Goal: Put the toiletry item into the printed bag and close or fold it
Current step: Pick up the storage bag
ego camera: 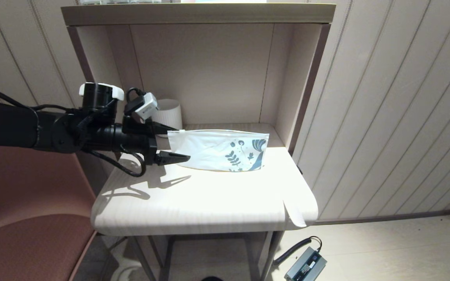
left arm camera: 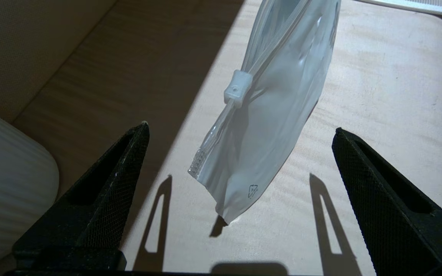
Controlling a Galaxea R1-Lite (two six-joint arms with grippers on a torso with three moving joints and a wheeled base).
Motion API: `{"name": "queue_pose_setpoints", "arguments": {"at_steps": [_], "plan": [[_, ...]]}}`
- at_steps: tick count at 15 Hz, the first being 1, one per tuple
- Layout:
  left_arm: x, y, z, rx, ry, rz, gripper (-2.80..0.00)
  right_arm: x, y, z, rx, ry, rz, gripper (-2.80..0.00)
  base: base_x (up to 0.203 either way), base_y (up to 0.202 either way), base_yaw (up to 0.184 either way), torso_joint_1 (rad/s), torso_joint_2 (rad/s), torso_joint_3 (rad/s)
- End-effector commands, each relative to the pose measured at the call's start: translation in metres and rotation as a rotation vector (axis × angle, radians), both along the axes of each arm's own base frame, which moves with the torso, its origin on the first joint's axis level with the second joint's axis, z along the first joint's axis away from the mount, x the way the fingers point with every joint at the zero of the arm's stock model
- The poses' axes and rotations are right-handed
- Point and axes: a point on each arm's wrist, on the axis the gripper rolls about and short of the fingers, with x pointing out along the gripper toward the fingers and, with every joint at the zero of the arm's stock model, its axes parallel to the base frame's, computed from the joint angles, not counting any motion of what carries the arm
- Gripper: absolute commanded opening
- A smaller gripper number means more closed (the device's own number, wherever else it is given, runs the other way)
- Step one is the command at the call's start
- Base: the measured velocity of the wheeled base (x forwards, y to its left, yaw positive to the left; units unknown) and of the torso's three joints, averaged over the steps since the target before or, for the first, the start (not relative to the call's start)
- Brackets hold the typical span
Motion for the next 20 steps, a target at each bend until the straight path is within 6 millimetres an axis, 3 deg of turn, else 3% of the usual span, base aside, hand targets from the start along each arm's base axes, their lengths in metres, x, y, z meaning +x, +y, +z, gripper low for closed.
{"name": "queue_pose_setpoints", "arguments": {"at_steps": [1,13,14,20], "plan": [[0.0088,-0.0039,-0.0104,0.004,0.015,-0.009,0.00,0.0001,0.0000,0.0000,0.000,0.002,-0.001,-2.80,0.000,0.000,0.000,0.000,0.00,0.000],[0.0152,-0.0113,-0.0071,-0.003,-0.005,-0.022,0.00,0.0001,0.0000,0.0000,0.000,0.002,0.000,-2.80,0.000,0.000,0.000,0.000,0.00,0.000],[0.0153,-0.0113,-0.0069,-0.002,-0.006,-0.021,-2.80,0.0001,0.0000,0.0000,0.000,0.002,-0.001,-2.80,0.000,0.000,0.000,0.000,0.00,0.000],[0.0161,-0.0121,-0.0111,0.006,-0.013,-0.024,-2.80,0.0001,0.0000,0.0000,0.000,0.002,-0.001,-2.80,0.000,0.000,0.000,0.000,0.00,0.000]]}}
